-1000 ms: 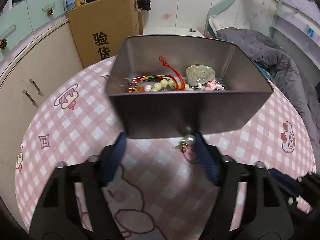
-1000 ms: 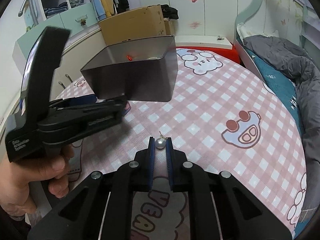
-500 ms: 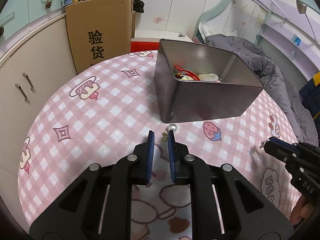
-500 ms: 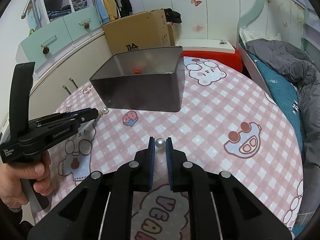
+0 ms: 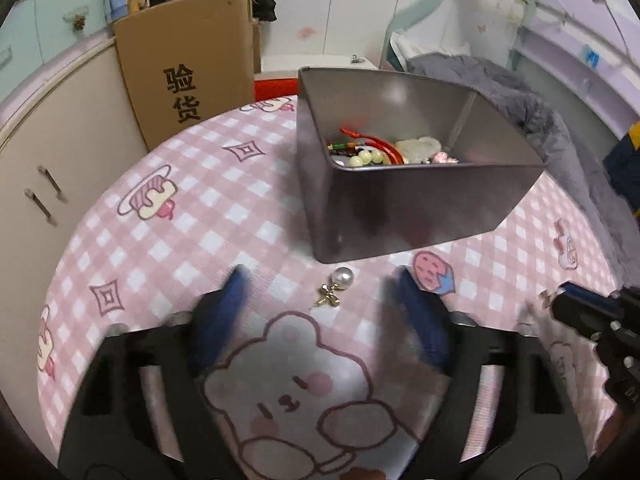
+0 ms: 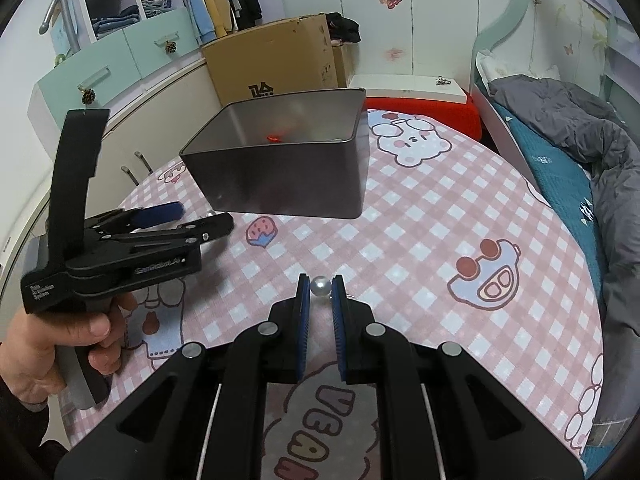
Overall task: Organize jewelry
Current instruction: 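Carry the earrings over the grey box and open both tools to drop them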
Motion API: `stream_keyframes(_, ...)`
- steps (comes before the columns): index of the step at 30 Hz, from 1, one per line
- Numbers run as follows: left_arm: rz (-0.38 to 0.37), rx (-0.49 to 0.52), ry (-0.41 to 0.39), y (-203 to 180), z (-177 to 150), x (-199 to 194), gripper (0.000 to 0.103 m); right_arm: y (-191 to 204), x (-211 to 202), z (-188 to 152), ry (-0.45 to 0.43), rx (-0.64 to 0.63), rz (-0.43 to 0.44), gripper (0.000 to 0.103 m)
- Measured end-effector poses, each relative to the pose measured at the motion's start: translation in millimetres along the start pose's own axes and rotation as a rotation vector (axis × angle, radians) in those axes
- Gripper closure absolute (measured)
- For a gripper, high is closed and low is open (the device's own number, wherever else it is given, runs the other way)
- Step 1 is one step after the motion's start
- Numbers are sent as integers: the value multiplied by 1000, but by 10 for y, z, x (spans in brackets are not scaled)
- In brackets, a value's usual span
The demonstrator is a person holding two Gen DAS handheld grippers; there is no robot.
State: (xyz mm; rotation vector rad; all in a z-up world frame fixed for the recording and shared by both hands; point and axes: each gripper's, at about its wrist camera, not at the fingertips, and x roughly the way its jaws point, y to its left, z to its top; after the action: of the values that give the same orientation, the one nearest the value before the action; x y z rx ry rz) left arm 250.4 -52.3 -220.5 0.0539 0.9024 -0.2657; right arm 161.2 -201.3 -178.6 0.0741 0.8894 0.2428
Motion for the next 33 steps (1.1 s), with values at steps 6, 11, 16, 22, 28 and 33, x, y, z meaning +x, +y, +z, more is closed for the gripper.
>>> stream_keyframes(6, -63, 13, 6, 79, -11, -97, 93, 12, -72, 76, -22, -11, 7, 93)
stream_keyframes(11, -70, -3, -64, 226, -13, -472, 93, 96, -275, 295, -84, -51, 26, 93)
stream_keyframes(16, -94, -22, -165, 260, 242, -913, 93, 183, -539, 645, -168, -93, 47, 93)
stream_keyframes(22, -167, -4, -268, 148, 728, -1295, 92, 227, -794, 1207, -257, -133, 51, 93)
stream_keyframes(28, -228, 20, -257, -18, 1142, -1244, 92, 141, -601, 1537, -200, -90, 96, 93)
stream_keyframes(33, -250, 31, -177, -87, 1307, -945, 92, 58, -264, 1642, -105, -41, 107, 88)
